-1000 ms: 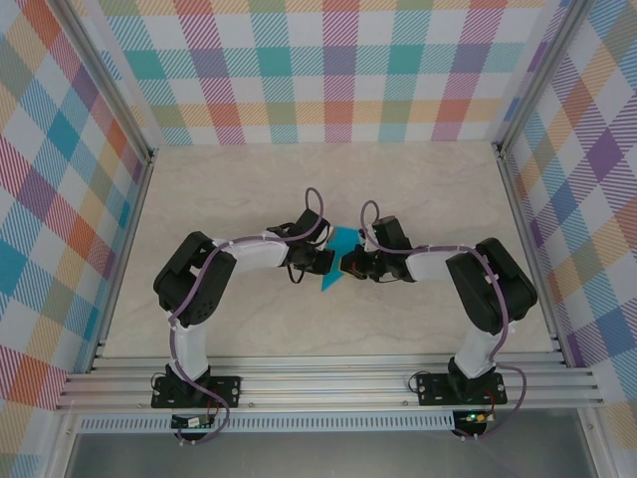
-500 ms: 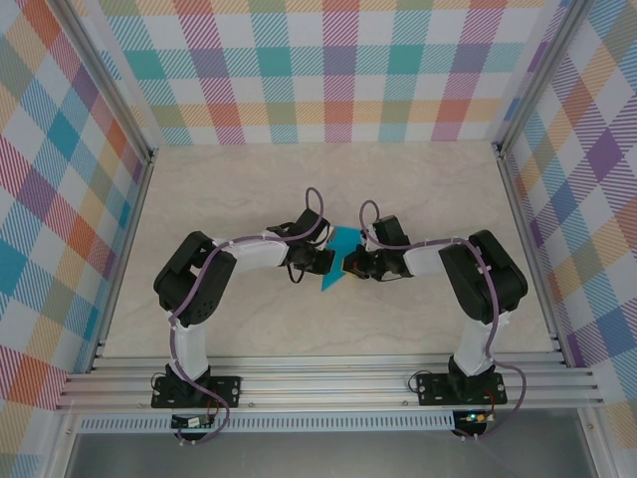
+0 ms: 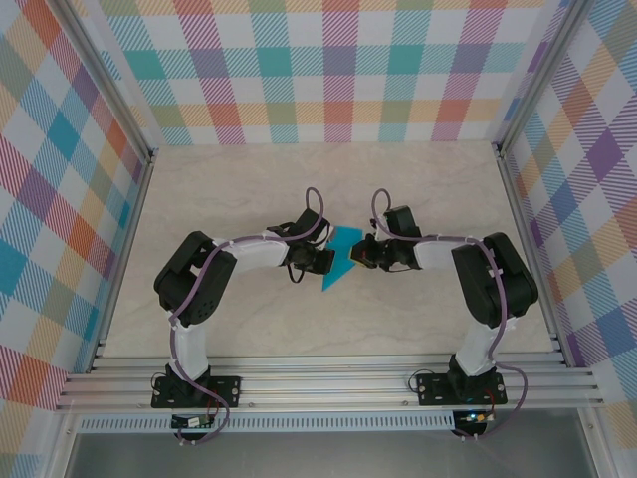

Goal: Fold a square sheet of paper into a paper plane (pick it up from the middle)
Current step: Third fold the triangle at the center of the table.

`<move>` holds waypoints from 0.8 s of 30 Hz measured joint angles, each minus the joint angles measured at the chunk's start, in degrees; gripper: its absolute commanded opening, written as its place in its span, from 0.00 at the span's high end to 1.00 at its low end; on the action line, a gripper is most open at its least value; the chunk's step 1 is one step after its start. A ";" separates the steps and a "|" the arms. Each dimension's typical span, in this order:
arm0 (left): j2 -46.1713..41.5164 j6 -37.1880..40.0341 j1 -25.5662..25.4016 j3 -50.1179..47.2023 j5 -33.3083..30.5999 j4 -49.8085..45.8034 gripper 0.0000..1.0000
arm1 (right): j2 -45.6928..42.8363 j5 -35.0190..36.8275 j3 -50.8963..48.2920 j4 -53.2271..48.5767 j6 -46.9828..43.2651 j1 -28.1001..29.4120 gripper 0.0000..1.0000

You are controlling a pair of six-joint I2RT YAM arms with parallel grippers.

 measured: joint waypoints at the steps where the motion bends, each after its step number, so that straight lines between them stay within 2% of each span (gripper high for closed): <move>1: 0.00 -0.02 0.00 0.00 0.00 0.00 1.00 | 0.09 -0.13 0.00 0.02 -0.07 -0.28 1.00; 17: 0.20 0.15 0.00 0.22 0.02 -0.07 1.00 | 4.39 2.60 3.52 -5.60 -2.67 -0.90 1.00; 24: 0.20 0.17 0.00 0.22 0.02 -0.07 1.00 | 3.69 0.98 3.65 -6.51 -2.95 -2.58 1.00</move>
